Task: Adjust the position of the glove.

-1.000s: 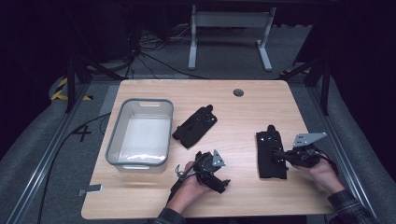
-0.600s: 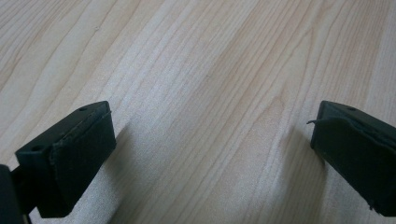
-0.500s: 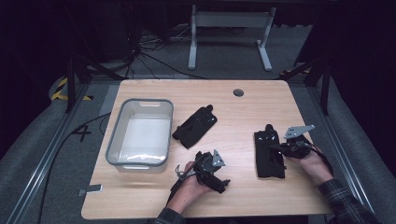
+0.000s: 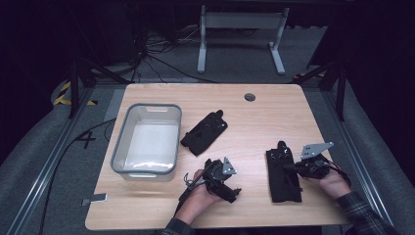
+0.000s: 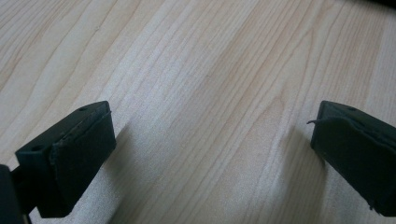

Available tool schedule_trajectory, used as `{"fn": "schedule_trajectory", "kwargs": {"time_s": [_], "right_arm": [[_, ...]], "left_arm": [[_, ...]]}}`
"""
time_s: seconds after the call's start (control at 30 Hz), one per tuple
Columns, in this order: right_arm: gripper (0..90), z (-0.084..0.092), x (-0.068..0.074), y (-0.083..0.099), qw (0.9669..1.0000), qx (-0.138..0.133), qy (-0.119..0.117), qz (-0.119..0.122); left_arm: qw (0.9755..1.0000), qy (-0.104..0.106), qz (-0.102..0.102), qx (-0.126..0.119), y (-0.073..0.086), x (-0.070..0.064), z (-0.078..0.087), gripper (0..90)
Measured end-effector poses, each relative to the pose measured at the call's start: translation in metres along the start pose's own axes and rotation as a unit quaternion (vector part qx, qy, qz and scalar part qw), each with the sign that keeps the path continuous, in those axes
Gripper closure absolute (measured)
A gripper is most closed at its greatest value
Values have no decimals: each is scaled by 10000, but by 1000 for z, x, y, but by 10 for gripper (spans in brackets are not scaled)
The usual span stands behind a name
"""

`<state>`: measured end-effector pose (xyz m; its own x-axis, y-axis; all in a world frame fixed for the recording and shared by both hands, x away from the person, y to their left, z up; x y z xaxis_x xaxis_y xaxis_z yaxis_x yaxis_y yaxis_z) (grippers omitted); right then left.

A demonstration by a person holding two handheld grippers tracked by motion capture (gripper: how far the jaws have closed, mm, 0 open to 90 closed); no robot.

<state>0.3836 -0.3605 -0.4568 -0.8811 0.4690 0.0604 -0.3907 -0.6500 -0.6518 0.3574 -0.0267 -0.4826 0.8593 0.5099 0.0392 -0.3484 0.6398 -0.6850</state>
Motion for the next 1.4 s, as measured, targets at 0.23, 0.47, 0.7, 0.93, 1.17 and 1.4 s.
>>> {"fn": "schedule_trajectory", "kwargs": {"time_s": [0.23, 0.47, 0.7, 0.93, 1.17, 1.4], "right_arm": [[900, 1, 17, 4, 9999, 11, -111, 43], [821, 15, 18, 5, 9994, -343, -50, -13], [524, 31, 9, 23, 9963, -579, 447, -453], [320, 38, 1, 44, 9918, -584, 927, -661], [217, 39, -2, 55, 9888, -550, 1162, -761], [161, 34, -5, 60, 9870, -510, 1237, -886]], "left_arm": [[10000, -1, 2, 1, 0, 0, 0, 1], [10000, 0, -2, 1, 0, 0, 0, 1], [10000, 0, 1, 1, 0, 0, 0, 1], [10000, 1, 0, 11, 0, 0, 0, 1], [9999, -68, 106, 108, -4, 1, 6, 143], [9991, -171, 316, 230, -9, 5, 12, 436]]}}
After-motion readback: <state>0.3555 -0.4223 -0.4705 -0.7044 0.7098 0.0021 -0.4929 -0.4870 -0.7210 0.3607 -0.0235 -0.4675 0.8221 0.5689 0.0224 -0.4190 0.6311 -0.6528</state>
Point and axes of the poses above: each handheld gripper's, and its own axes: z roughly backward along the jaws, y roughly out of its underside, x roughly to its left, the point moved 1 cm from there along -z, roughly forward along the jaws, and after that the axes turned 4 degrees about -y, right-handed, at the moved point
